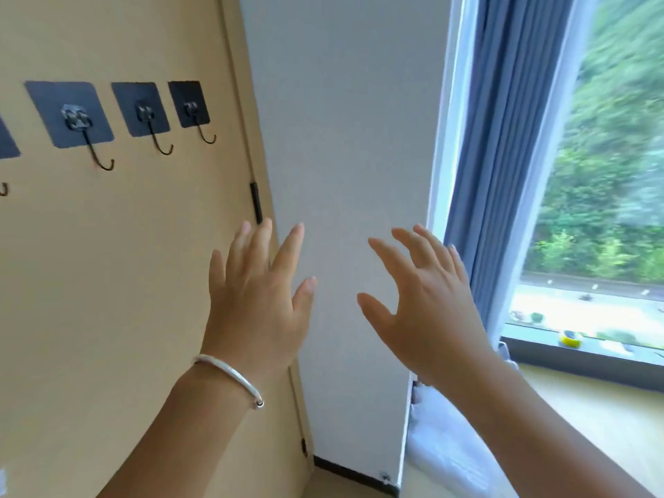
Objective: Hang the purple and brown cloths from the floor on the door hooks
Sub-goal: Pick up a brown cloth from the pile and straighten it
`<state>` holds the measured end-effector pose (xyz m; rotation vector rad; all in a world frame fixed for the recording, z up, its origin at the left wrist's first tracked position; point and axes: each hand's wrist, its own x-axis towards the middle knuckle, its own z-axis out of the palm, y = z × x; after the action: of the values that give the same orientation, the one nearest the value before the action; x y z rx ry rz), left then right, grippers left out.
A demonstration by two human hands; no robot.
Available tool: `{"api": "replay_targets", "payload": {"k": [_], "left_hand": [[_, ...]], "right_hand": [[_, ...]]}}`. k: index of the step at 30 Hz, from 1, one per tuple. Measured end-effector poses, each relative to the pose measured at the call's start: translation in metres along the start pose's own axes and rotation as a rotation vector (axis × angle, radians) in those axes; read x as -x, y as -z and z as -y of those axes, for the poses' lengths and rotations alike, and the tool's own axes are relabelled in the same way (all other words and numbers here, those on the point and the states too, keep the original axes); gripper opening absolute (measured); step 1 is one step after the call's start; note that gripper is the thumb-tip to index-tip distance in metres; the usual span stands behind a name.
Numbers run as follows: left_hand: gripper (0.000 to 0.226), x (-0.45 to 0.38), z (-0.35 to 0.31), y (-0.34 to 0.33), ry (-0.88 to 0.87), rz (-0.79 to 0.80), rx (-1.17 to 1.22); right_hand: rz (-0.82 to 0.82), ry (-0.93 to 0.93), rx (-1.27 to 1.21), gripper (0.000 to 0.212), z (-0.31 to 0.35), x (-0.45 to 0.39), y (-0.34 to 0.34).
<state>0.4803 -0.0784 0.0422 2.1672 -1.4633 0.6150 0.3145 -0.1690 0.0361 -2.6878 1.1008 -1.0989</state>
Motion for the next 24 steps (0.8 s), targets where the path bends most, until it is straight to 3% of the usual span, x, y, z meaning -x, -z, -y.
{"api": "replay_targets", "payload": {"k": [6,13,24], "left_hand": [[0.06,-0.009,-0.113,-0.039,-0.215,0.096,0.19],[0.059,-0.001,-0.328,-0.047,-0.637,0.08,0.455],[0.06,0.129,-0.667,-0.017,-1.174,0.218,0.721]], "right_hand": [[-0.051,-0.222,0.183,0.063,-0.077,0.054,0.072],[-0.258,-0.53,0.423,0.061,-0.184,0.142,0.199],[-0.376,-1.076,0.834,0.061,-0.301,0.369,0.407]]}}
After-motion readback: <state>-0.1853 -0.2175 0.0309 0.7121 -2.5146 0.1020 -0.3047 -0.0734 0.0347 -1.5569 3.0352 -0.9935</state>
